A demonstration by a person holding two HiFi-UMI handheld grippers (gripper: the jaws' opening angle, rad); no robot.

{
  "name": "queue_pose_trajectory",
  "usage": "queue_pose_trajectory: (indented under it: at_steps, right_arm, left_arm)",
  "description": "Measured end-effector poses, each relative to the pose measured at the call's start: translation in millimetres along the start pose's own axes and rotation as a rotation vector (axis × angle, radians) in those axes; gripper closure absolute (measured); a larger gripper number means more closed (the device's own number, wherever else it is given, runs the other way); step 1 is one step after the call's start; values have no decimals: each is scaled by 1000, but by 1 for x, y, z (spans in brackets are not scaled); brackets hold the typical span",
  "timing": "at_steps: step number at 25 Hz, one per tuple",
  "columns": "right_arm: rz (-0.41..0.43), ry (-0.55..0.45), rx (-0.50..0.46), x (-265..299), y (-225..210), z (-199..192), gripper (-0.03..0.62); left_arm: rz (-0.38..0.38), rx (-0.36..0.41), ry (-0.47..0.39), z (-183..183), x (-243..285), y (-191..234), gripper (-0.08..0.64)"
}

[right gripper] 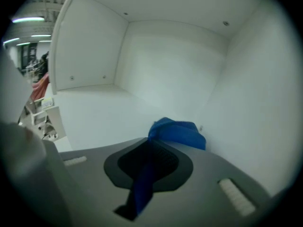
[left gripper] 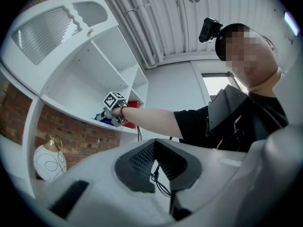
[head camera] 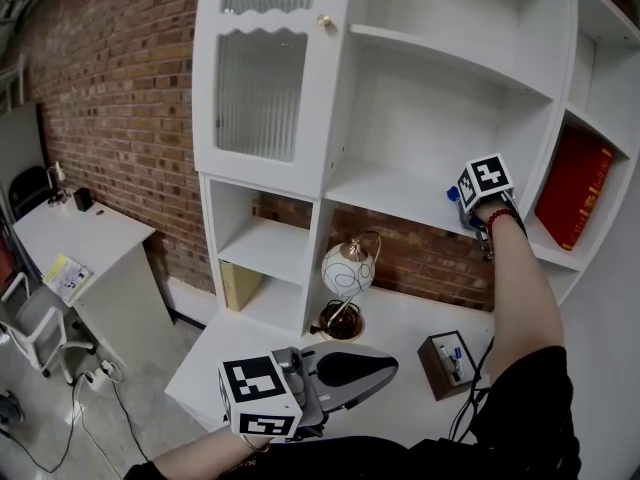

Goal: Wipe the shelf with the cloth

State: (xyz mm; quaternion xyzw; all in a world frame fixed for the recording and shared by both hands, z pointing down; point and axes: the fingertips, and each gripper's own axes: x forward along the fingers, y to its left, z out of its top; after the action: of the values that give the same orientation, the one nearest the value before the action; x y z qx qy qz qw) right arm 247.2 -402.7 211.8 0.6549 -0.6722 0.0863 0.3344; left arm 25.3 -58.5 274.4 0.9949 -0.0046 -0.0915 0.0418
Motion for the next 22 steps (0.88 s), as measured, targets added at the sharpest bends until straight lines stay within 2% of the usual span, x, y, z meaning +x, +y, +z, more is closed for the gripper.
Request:
queue_pose_trajectory:
  at_steps: [4, 6, 9, 11, 14, 18, 22]
  right_arm:
    - [251, -258, -45, -12, 75, 59, 568]
    - [381, -338, -87, -19, 126, 84, 568]
    - [548, -406, -264, -30, 205, 103, 568]
    - [605, -450, -379, -35, 241, 109, 566]
    - [597, -470, -499, -31, 271, 111, 566]
    - [480, -420, -568, -18, 283, 110, 565]
    - [373, -345, -532, -14, 271, 106, 566]
  left_arm:
    - [-2, -11, 7, 3, -16, 10, 563]
    - [-7, -14, 10, 4, -21, 15, 563]
    - [-7, -15, 16, 5, -29, 22, 563]
    - [-3, -15, 16, 7, -34, 28, 563]
    - [5, -23, 18, 6, -41, 35, 563]
    - [1, -41, 20, 4, -43, 40, 563]
    - [-32, -41, 31, 0, -28, 37, 563]
